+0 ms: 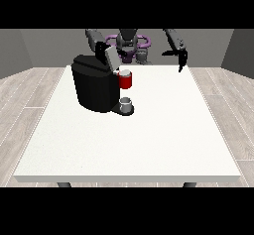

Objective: Insert the coffee pod into the coffee machine and close the lid

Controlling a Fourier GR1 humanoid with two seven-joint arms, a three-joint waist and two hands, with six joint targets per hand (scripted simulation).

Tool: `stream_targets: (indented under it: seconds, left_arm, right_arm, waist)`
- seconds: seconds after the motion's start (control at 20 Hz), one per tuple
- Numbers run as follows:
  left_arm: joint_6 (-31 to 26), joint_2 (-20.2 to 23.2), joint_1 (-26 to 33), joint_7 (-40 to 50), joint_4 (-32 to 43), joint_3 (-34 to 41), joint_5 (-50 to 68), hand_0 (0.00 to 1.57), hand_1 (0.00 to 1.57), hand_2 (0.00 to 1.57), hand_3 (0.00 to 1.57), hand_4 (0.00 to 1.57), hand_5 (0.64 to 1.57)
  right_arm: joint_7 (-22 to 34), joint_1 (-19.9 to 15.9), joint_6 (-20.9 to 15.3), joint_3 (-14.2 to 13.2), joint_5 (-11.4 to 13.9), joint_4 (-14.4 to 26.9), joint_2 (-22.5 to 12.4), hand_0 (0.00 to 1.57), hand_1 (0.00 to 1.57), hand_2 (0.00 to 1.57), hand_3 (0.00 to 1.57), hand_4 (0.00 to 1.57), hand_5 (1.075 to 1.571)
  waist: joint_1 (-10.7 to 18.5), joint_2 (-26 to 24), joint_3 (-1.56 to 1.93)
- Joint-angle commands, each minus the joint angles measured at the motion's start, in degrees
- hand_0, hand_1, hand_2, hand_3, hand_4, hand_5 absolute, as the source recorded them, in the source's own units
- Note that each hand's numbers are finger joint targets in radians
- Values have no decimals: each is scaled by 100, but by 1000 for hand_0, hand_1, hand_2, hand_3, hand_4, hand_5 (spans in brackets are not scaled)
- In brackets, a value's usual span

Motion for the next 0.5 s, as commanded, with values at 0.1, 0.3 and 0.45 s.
stream_targets:
  seconds: [0.1, 0.3, 0.45]
  left_arm:
    - [-64, 6, -130, 193, 33, 15, 139, 0, 0, 0, 0, 351, 1571]
    - [-122, 120, -390, 165, 231, 42, 118, 0, 0, 0, 0, 369, 1571]
    - [-45, 51, -283, 42, 491, 60, 75, 0, 0, 0, 0, 365, 1571]
  right_arm:
    - [-51, -300, 76, 134, 145, 381, 19, 0, 0, 0, 0, 360, 1571]
    - [168, -490, -124, 438, 404, 248, 196, 0, 0, 0, 0, 420, 1571]
    - [919, -666, -291, 625, 569, 2, 256, 0, 0, 0, 0, 374, 1571]
  waist:
    - [230, 103, 37]
    - [244, 235, 34]
    - [255, 7, 28]
